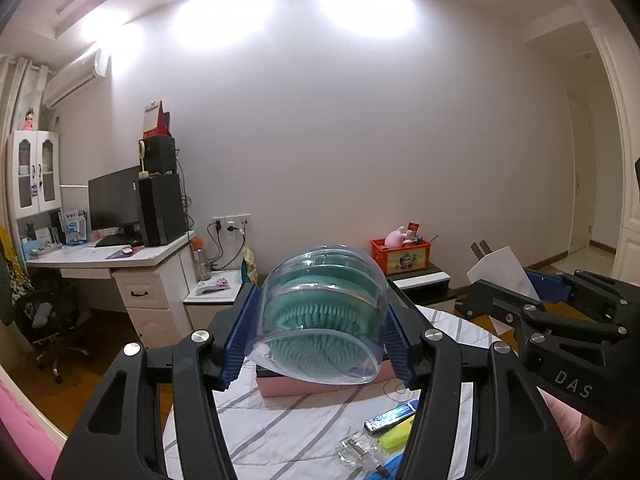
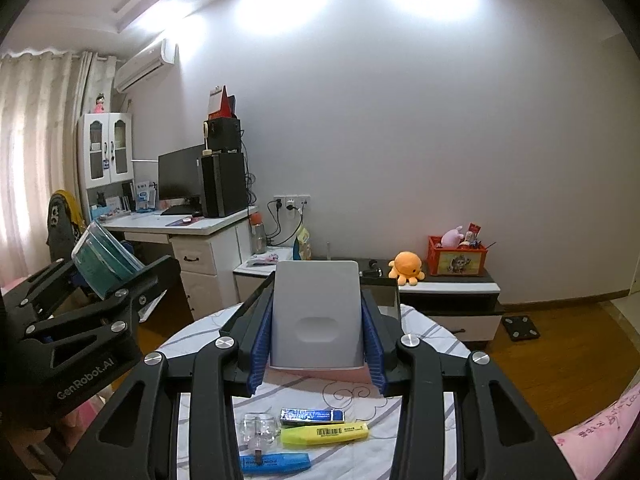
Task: Organize rigid objects
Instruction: 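Lift the container and charger plug and carry both over the pink box, then lower both grippers into the pink box and open them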
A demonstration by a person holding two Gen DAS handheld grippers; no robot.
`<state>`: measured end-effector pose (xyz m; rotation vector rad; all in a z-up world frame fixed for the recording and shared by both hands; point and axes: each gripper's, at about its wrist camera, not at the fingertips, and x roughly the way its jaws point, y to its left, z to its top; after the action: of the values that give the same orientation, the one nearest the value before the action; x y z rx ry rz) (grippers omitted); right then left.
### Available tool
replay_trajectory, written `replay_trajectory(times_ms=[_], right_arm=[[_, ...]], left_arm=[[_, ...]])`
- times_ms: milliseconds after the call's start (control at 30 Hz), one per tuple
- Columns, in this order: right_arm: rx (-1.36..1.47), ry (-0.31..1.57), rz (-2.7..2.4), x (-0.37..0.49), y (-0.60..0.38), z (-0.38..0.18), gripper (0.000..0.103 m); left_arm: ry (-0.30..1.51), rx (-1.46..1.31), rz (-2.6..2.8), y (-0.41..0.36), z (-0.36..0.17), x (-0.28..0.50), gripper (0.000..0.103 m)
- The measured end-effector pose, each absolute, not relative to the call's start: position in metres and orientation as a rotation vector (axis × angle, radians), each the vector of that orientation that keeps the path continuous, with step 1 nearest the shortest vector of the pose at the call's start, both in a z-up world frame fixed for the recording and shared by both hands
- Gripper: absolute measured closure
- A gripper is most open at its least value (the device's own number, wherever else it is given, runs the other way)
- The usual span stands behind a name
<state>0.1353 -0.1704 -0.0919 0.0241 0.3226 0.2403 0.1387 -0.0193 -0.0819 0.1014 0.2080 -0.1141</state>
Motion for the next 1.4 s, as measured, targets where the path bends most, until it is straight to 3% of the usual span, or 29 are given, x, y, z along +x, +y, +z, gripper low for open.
replay_trajectory(times_ms=[400, 733, 1033, 1100, 1167, 1233, 1267, 1300, 1400], right_arm=[[0.023, 0.398, 0.247, 0.200, -0.177, -0.114, 0.062], [0.011, 0.597, 0.251, 0.297, -0.178, -0.178, 0.062], [0.007, 0.695, 0.244, 0.344, -0.182, -0.208, 0.062], [0.010, 0.727, 0.243, 0.350, -0.183, -0.216, 0.062], [0.017, 0.726, 0.247, 0.351, -0.184, -0.220, 0.061], [0.027, 0.727, 0.243, 0.351, -0.188, -0.222, 0.047], [0.031, 0.716, 0.236, 0.349, -0.190, -0.220, 0.030], [0.034, 0.713, 0.236, 0.348, -0.190, -0.219, 0.024], [0.056, 0.696, 0.238, 0.341, -0.197, -0.211, 0.024]], left_arm=[[0.310, 0.123, -0.145, -0.033, -0.109, 0.217, 0.045], [0.573, 0.045, -0.225, -0.021, -0.181, 0.332, 0.048], [0.588, 0.011, -0.227, -0.009, -0.187, 0.370, 0.047], [0.591, 0.018, -0.216, -0.009, -0.189, 0.374, 0.043], [0.596, 0.022, -0.206, -0.008, -0.195, 0.376, 0.020], [0.606, 0.011, -0.204, -0.005, -0.199, 0.380, 0.013], [0.611, 0.006, -0.199, -0.004, -0.201, 0.381, 0.013], [0.615, 0.000, -0.197, -0.003, -0.202, 0.382, 0.012], [0.617, -0.030, -0.182, 0.006, -0.200, 0.375, 0.009]])
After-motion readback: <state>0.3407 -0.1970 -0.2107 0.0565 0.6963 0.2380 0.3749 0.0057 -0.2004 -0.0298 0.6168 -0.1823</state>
